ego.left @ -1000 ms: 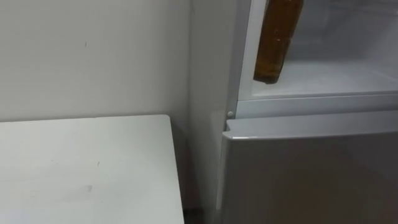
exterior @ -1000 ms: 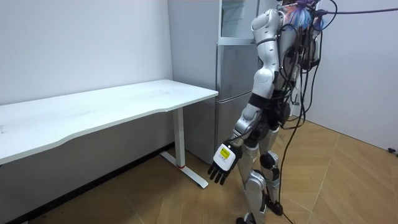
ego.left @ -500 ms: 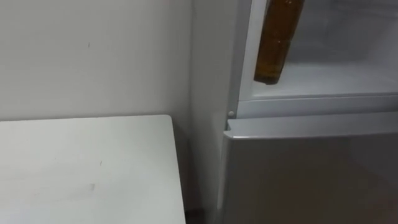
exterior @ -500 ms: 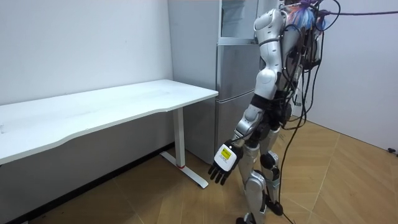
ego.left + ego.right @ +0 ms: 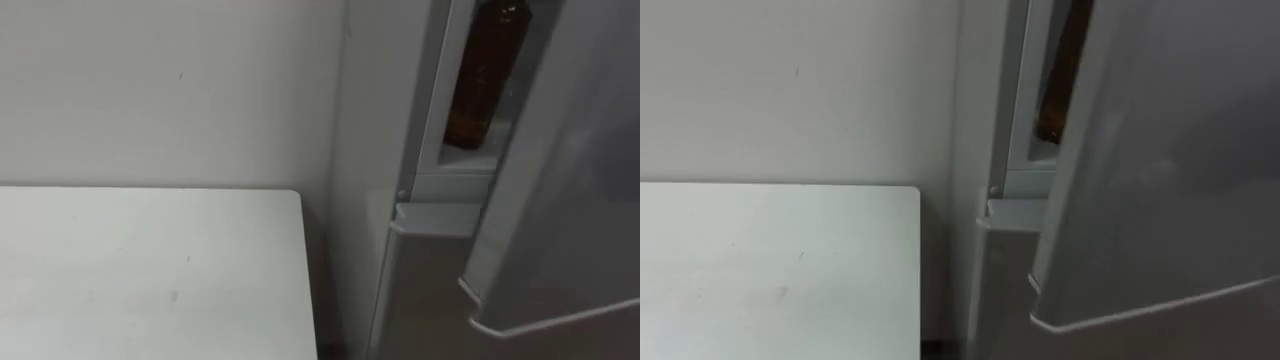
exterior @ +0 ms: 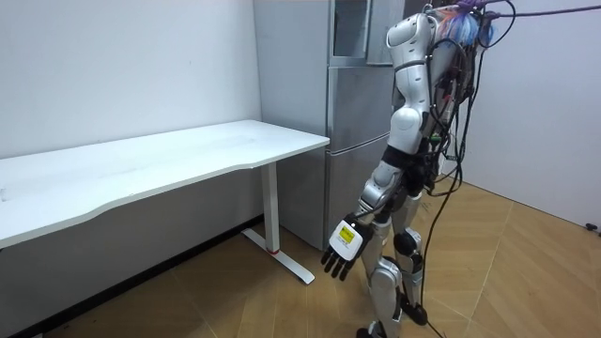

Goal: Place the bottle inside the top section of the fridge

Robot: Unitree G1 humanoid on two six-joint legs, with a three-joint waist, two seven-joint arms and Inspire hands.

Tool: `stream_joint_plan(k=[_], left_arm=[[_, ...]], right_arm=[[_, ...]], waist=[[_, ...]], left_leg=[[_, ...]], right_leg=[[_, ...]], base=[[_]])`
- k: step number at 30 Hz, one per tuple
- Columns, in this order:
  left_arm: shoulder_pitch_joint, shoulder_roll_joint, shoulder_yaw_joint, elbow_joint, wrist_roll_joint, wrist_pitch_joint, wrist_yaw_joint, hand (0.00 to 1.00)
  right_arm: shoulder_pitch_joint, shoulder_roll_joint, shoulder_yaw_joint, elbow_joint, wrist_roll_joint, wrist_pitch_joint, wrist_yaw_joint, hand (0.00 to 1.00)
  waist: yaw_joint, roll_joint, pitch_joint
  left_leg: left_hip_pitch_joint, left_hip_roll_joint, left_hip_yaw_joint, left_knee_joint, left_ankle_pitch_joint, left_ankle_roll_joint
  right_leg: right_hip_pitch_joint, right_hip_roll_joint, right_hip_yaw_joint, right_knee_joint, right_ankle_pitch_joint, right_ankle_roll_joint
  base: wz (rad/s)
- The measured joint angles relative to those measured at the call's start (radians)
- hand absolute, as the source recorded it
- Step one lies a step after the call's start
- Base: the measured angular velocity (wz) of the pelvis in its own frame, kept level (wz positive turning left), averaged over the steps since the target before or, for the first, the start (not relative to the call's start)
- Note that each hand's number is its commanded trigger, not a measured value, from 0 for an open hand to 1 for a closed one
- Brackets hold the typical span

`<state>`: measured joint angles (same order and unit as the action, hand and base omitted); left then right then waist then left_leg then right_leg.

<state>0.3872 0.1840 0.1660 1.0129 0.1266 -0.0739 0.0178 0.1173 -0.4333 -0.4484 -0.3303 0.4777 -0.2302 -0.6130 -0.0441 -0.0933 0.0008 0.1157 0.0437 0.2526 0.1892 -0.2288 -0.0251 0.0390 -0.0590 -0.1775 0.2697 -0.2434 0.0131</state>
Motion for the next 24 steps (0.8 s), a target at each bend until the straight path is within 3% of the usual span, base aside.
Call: stream_joint_plan(k=[12, 15, 18, 24], left_arm=[[-0.003, 0.0, -0.004, 0.002, 0.002, 0.012, -0.005, 0.0], [-0.009, 0.0, -0.004, 0.003, 0.005, 0.022, -0.006, 0.0], [-0.025, 0.0, -0.004, 0.015, 0.01, 0.025, -0.006, 0.0], [-0.032, 0.0, -0.009, 0.029, 0.04, 0.025, 0.018, 0.0]], right_arm=[[0.0, 0.0, 0.034, -0.011, -0.001, 0.001, 0.074, 0.0], [0.0, 0.0, 0.035, -0.021, -0.009, 0.001, 0.087, 0.0], [0.0, 0.0, 0.04, -0.033, -0.01, 0.001, 0.094, 0.0], [-0.012, 0.0, 0.112, -0.041, -0.012, 0.002, 0.115, 0.0]], waist=[[0.001, 0.001, 0.0003], [0.003, 0.0, 0.0036], [0.019, 0.005, 0.0034], [0.029, 0.008, 0.0012]], left_leg=[[-0.001, 0.0, -0.009, 0.0, 0.0, 0.0], [0.0, 0.001, -0.009, 0.002, 0.0, 0.0], [-0.001, 0.002, -0.009, 0.005, 0.0, 0.0], [-0.001, 0.003, -0.013, 0.009, 0.0, 0.0]], right_leg=[[0.005, 0.0, -0.006, 0.002, 0.0, 0.0], [0.013, -0.001, -0.016, -0.012, 0.0, 0.0], [0.013, 0.0, -0.017, -0.014, 0.001, -0.001], [0.016, 0.002, -0.018, -0.01, 0.002, -0.003]], base=[[0.01], [0.06], [0.0], [0.0]])
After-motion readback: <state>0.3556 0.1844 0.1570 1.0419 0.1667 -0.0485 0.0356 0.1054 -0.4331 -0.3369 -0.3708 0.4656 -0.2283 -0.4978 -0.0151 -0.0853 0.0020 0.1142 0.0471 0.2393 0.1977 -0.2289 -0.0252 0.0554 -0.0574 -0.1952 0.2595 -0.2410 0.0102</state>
